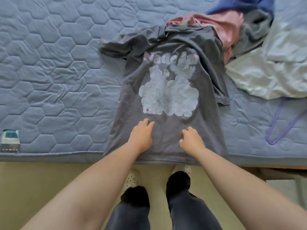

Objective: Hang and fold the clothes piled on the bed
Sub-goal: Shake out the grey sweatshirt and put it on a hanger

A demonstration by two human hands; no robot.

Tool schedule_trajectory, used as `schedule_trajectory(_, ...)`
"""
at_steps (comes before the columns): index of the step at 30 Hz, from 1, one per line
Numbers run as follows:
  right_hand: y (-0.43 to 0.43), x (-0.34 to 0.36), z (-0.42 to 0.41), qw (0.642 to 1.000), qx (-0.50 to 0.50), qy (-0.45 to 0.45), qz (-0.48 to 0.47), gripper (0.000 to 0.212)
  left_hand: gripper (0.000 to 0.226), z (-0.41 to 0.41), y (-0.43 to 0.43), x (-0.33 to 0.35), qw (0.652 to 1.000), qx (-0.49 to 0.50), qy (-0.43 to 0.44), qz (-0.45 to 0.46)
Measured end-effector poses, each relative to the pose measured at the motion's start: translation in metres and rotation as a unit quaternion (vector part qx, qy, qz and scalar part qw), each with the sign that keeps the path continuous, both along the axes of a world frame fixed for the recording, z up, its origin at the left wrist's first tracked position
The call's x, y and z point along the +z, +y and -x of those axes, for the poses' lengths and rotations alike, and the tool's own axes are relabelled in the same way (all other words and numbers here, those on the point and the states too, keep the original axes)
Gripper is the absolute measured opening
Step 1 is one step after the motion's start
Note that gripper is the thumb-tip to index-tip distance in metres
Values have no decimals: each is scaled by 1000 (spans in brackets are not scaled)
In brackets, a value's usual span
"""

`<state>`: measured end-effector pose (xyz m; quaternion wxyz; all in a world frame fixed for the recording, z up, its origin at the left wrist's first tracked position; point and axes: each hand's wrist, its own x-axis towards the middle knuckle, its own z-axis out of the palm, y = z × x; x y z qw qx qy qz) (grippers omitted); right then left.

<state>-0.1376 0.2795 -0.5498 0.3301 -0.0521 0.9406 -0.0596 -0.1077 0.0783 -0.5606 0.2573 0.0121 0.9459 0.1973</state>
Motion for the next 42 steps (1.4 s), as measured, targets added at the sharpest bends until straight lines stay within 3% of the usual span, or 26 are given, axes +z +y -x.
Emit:
schedule_trajectory(5,55,0,75,992,-105,53,36,31,58,78,56,-1,997,69,-8,-38)
schedule_trajectory(10,109,-21,161,949,-263,145,96,43,68,140,118,-26,989,123,-70,-51)
schedule_trajectory(12,129,-31,191,943,-282,138,105,58,61,156,140,-42,987,125,-92,-41)
schedule_trajectory(15,150,-44,227,930,-344,32,129,83,57,172,165,-62,981,141,-121,-50)
schedule_trajectory(16,153,-46,235,926,-353,-14,133,75,57,176,171,-65,979,153,-123,-47)
schedule_trajectory(18,154,-40,248,915,-360,-120,136,28,58,179,179,-62,978,173,-111,-33)
schedule_trajectory(19,157,-34,256,910,-369,-136,131,17,59,179,182,-59,979,172,-104,-23)
schedule_trajectory(20,162,-25,266,915,-370,-114,111,12,60,179,185,-54,981,162,-103,-14)
schedule_trajectory(22,181,-3,293,913,-403,21,61,20,63,179,188,-48,983,135,-125,1)
schedule_trajectory(24,204,25,322,856,-482,165,87,24,66,182,189,-45,980,113,-162,12)
schedule_trajectory(26,223,42,350,790,-544,247,136,32,68,187,190,-42,976,100,-192,22)
schedule_trajectory(28,231,44,368,762,-563,274,165,33,69,191,192,-37,975,88,-204,29)
schedule_trajectory(29,230,43,369,765,-560,269,170,32,69,193,193,-35,975,84,-205,29)
schedule_trajectory(32,222,22,351,842,-477,235,90,42,68,194,194,-31,973,74,-217,27)
schedule_trajectory(34,210,11,321,885,-367,282,44,45,68,192,192,-32,972,56,-224,30)
schedule_trajectory(37,177,-11,273,921,-30,357,154,40,67,188,188,-36,975,24,-216,41)
schedule_trajectory(38,168,-21,257,920,99,338,170,36,67,187,185,-37,978,16,-203,43)
schedule_trajectory(40,158,-42,234,918,313,220,103,31,67,185,176,-38,985,-9,-166,53)
schedule_trajectory(42,153,-42,220,926,367,81,-41,31,68,184,163,-38,987,-43,-143,54)
